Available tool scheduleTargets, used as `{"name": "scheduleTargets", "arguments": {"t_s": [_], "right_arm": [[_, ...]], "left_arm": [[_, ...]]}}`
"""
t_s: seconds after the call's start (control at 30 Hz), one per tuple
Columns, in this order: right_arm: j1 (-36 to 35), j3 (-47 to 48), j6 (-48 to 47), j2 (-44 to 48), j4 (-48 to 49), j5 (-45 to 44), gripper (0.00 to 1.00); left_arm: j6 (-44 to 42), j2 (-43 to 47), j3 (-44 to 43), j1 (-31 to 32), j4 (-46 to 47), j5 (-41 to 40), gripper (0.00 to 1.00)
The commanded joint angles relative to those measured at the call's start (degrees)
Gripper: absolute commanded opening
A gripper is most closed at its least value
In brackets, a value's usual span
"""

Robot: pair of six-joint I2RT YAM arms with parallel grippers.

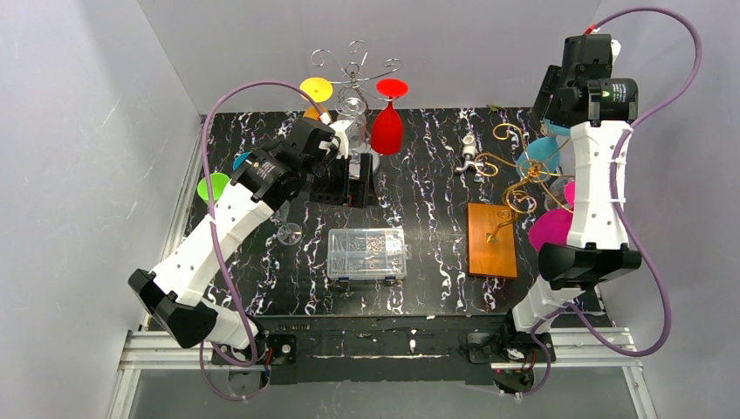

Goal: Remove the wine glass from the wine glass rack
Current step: Pick up the wine glass from the wine rack.

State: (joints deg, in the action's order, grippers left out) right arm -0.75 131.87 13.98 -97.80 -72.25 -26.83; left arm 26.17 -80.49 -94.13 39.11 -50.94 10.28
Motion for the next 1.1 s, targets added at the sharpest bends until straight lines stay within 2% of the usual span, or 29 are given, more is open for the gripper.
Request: {"name": "scheduleTargets", "arguments": {"t_s": [0.0, 0.67, 1.07], "right_arm": [[0.23, -0.19, 1.32, 3.24, 0.33, -0.72, 0.72], [0.23, -2.59, 2.11, 5.41, -1.03, -0.5, 0.71], [0.05, -3.18, 3.45, 6.91, -1.65, 8.77, 0.67]], "left_arm": [[-0.25, 0.77, 0.0, 0.1, 0.11, 0.98, 0.98], [-0.42, 1.12, 0.27, 0.11, 0.21, 1.14, 0.98], [-0.35, 1.35, 0.16, 0.07, 0.19, 0.62, 0.98]]}}
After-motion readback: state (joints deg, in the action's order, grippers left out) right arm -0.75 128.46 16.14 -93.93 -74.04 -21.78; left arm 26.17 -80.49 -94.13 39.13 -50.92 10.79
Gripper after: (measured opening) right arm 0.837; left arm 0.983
